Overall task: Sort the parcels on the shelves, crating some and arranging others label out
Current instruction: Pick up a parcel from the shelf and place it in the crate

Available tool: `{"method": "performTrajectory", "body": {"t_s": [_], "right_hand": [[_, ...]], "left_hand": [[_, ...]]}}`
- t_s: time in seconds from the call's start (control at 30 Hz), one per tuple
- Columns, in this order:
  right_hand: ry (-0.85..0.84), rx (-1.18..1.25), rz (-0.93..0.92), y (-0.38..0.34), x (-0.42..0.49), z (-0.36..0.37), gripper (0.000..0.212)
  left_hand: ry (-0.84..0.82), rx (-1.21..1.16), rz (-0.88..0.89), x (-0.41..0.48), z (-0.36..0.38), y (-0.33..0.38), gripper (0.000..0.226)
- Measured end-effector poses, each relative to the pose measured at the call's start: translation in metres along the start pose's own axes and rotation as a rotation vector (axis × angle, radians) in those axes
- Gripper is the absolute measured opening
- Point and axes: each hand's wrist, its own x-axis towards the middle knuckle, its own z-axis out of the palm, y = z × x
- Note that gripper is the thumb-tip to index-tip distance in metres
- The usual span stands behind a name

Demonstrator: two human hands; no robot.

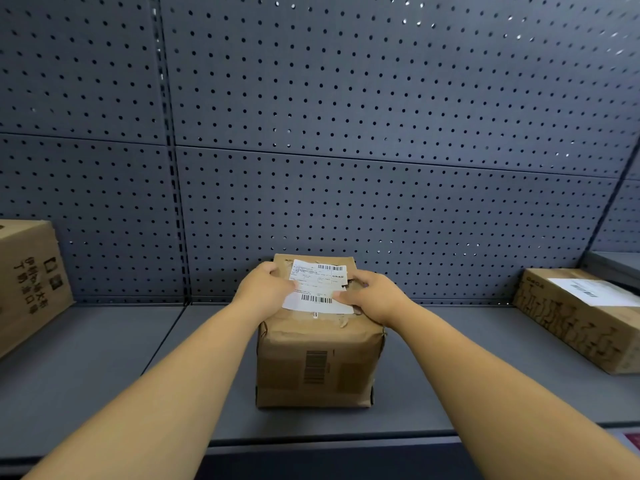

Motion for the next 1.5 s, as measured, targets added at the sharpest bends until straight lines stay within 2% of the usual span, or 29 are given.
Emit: {"method": "performTrajectory", "body": {"t_s": [0.17,0.23,0.3,0.5,0.77,1.07,1.23,1.4,1.5], "right_hand": [[0.007,0.119,0.132,0.002,-0.006,-0.002,0.061],[-0.039,0.256,0.174,0.004,-0.008,-0.002,0.051],[-0.04,0.285,0.17,0.006,-0.013,-0.003,0.04],[0.194,0.323,0.078,0.018,-0.029,-0.022,0.02],[0.457,0.323,-0.007,0.033,-0.066,-0.052,0.041],[0.524,0.353,-0.05,0.054,-0.106,-0.089,0.043],[0.541,0.416,0.019,0.081,-0.15,-0.12,0.051],[0.626,0.441,0.063,0.122,-0.22,-0.161,0.036],[0.702,0.438,0.121,0.152,-0.264,-0.181,0.04]], "left_hand": [[-0.034,-0.103,-0.149,-0.002,-0.005,-0.004,0.041],[-0.057,-0.147,-0.173,-0.004,-0.004,-0.004,0.032],[-0.066,-0.142,-0.148,-0.006,-0.002,-0.002,0.023],[-0.08,-0.252,0.008,-0.015,0.014,0.009,0.01],[-0.115,-0.438,0.217,-0.038,0.054,0.028,0.033],[-0.137,-0.497,0.296,-0.07,0.085,0.054,0.028],[-0.171,-0.528,0.297,-0.109,0.115,0.074,0.031],[-0.262,-0.524,0.289,-0.165,0.164,0.095,0.028],[-0.334,-0.53,0.291,-0.2,0.201,0.104,0.023]]}}
